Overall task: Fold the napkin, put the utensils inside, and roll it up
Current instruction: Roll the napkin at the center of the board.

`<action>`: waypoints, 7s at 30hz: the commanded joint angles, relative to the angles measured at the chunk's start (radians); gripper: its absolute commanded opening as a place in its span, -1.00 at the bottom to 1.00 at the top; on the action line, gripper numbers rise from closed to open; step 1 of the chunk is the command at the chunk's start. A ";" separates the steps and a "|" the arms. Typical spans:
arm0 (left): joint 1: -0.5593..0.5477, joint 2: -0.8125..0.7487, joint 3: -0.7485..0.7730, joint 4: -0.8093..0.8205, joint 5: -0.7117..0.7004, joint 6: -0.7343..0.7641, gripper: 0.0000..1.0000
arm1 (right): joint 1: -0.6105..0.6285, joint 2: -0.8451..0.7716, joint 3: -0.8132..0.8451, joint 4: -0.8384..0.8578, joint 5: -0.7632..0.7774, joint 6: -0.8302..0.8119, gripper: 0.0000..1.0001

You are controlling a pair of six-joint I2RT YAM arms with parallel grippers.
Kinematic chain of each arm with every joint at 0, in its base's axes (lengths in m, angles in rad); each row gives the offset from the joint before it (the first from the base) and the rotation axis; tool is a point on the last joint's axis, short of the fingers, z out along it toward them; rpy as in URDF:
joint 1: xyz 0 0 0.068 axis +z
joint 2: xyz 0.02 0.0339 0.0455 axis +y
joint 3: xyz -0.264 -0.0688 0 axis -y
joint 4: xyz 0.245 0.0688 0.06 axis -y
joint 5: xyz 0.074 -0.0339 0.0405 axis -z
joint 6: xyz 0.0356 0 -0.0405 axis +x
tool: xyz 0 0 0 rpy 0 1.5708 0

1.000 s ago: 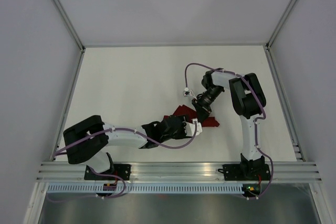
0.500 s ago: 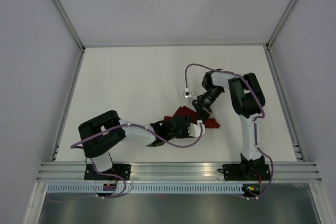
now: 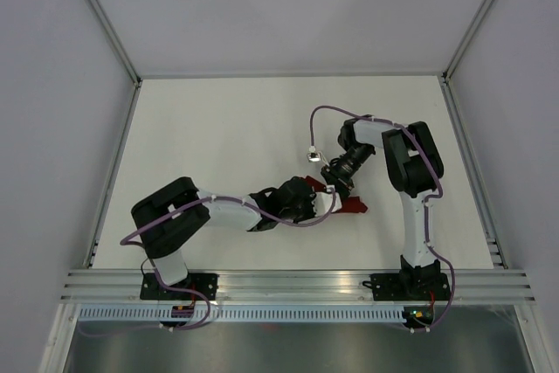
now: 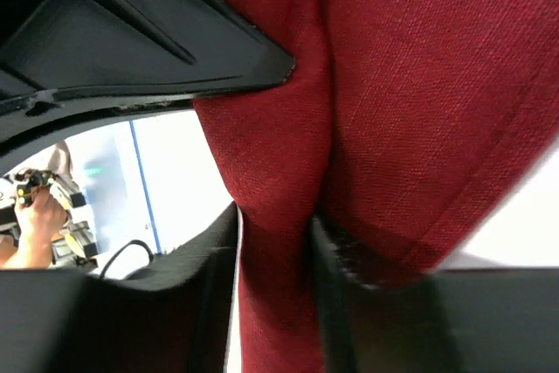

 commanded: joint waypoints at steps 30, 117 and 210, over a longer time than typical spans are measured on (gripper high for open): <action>0.349 0.359 0.455 -0.624 0.880 -0.248 -0.93 | -0.104 -0.955 -0.712 0.982 0.150 0.243 0.48; 0.018 0.003 0.099 -0.021 -0.068 0.107 0.14 | 0.043 0.088 0.044 0.152 0.207 0.018 -0.67; 0.275 0.491 0.802 -0.477 -0.042 -1.165 -0.35 | -0.194 -0.148 0.130 0.634 0.337 0.892 0.37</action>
